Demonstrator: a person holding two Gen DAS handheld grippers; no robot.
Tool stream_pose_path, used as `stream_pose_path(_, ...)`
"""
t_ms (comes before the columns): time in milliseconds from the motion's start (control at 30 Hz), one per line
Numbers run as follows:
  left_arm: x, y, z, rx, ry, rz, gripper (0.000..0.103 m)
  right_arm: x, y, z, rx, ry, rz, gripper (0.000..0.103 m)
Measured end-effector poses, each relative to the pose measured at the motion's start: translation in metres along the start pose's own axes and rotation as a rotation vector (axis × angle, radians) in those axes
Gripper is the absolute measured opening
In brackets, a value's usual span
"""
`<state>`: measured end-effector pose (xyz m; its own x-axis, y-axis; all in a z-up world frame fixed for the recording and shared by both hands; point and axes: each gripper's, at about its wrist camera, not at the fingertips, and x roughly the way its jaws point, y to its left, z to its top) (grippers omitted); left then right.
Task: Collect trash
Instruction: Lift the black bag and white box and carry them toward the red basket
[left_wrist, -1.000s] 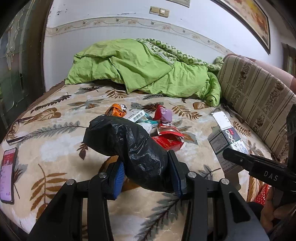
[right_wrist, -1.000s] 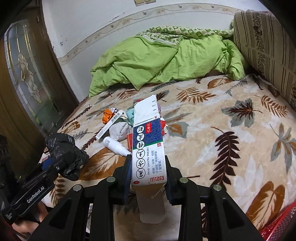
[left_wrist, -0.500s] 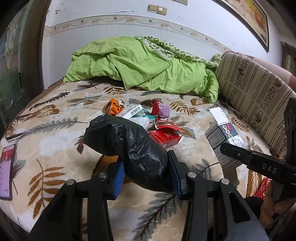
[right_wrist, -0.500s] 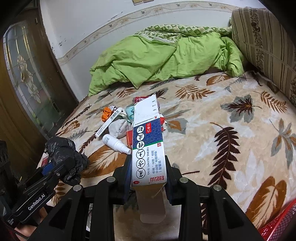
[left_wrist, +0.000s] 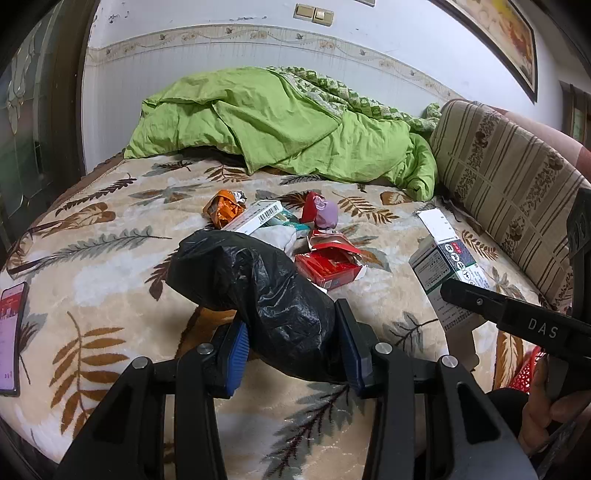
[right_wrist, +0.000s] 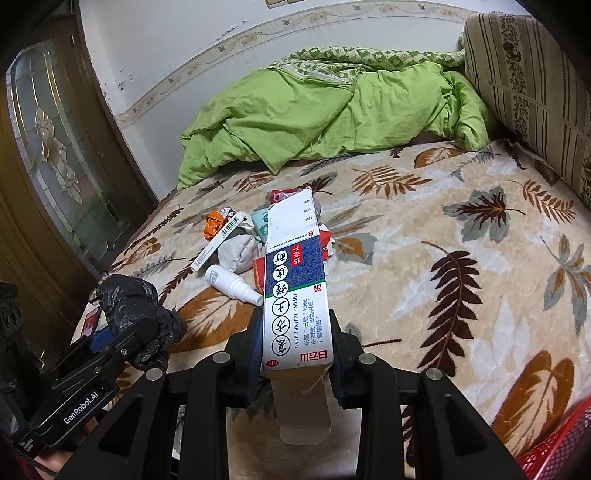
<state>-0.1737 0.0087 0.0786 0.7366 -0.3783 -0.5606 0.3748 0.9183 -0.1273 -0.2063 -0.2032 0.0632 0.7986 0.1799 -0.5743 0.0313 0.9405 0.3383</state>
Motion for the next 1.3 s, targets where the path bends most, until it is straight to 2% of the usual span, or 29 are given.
stream_pose_path(667, 0.002, -0.002, 0.0, -0.007, 0.003, -0.005, 0.042, 0.0, -0.001, 0.0, 0.01, -0.003, 0.009, 0.032)
stream_pose_path(967, -0.007, -0.021, -0.002, 0.022, -0.002, -0.04, 0.042, -0.015, -0.003, -0.004, 0.038, -0.007, 0.025, 0.032)
stream_pose_path(1300, -0.021, -0.047, -0.002, 0.059, 0.006, -0.11, 0.042, -0.047, -0.014, -0.004, 0.072, -0.025, 0.031, 0.032)
